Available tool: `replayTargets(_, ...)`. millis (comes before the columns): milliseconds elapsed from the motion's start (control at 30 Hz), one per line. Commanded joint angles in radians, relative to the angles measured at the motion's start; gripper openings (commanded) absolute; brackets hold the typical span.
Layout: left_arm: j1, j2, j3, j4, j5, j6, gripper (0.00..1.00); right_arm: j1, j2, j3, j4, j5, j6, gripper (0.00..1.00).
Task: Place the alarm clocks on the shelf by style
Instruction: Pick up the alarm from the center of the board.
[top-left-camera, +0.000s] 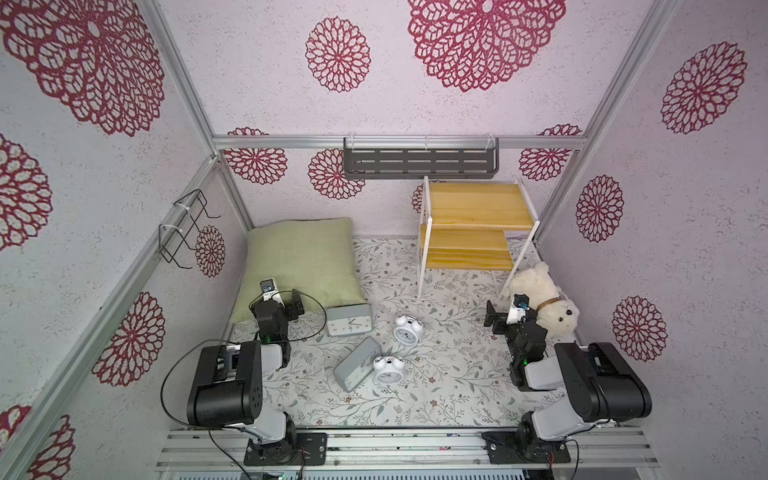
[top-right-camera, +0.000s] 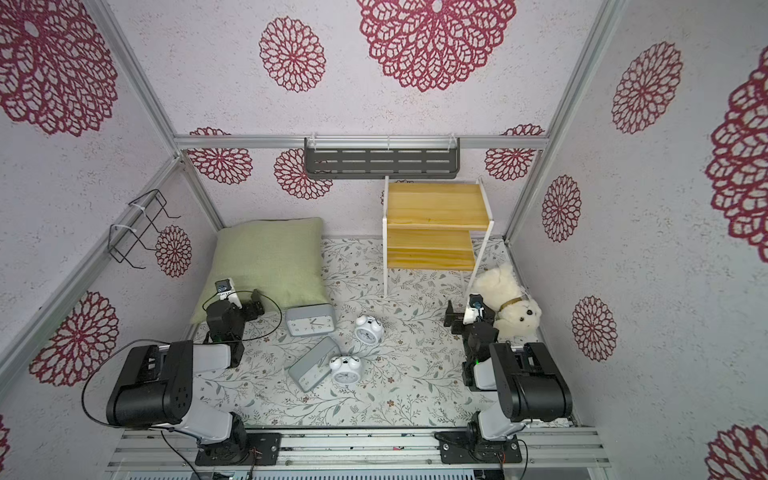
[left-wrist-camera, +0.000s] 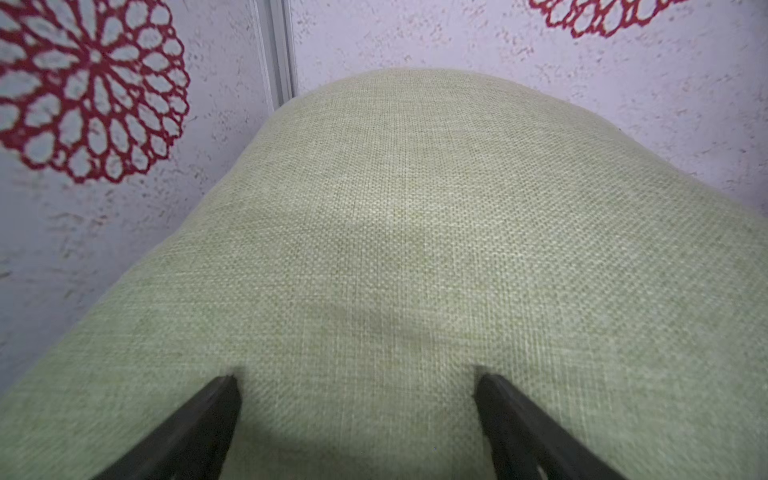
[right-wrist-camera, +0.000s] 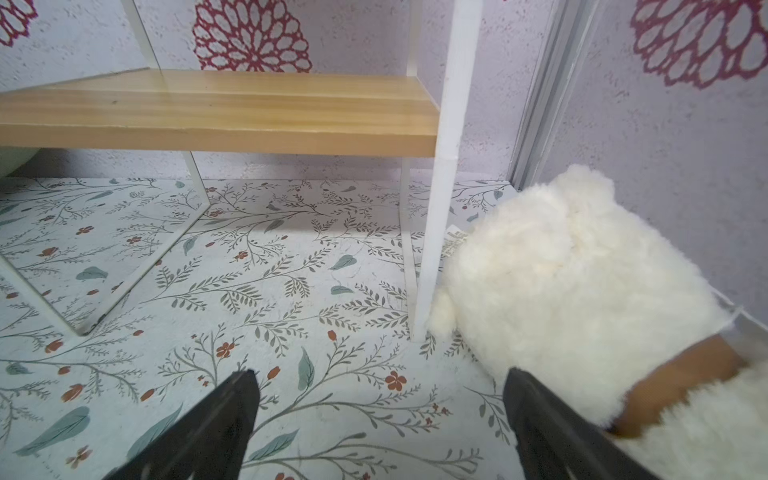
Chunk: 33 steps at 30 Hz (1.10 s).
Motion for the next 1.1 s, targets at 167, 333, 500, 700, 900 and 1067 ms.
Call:
replayTargets(167,-0.005,-0.004,0.011,0.002,0.005,0.002,0.97,0.000,-0.002,0.026,0.022,-0.011,-0.008,0.99)
replayTargets(333,-0.006,-0.003,0.012,0.002,0.006,0.002,0.97,0.000,-0.001,0.026,0.022,-0.011,-0.008,0.99)
replayTargets(500,-0.005,-0.004,0.011,0.001,0.005,0.001,0.97,0.000,-0.001,0.026,0.022,-0.011,-0.008,0.99)
replayTargets(700,-0.005,-0.041,-0.025,0.043,-0.024,-0.007,0.97,0.000,-0.030,-0.017,0.082,0.033,0.010,0.99)
replayTargets(900,-0.005,-0.281,-0.074,-0.065,-0.085,-0.047,0.97,0.000,-0.215,-0.026,-0.059,0.078,0.025,0.99)
replayTargets(1067,-0.008,-0.436,0.035,-0.338,-0.032,-0.173,0.97,-0.005,-0.402,0.052,-0.360,0.114,0.115,0.99)
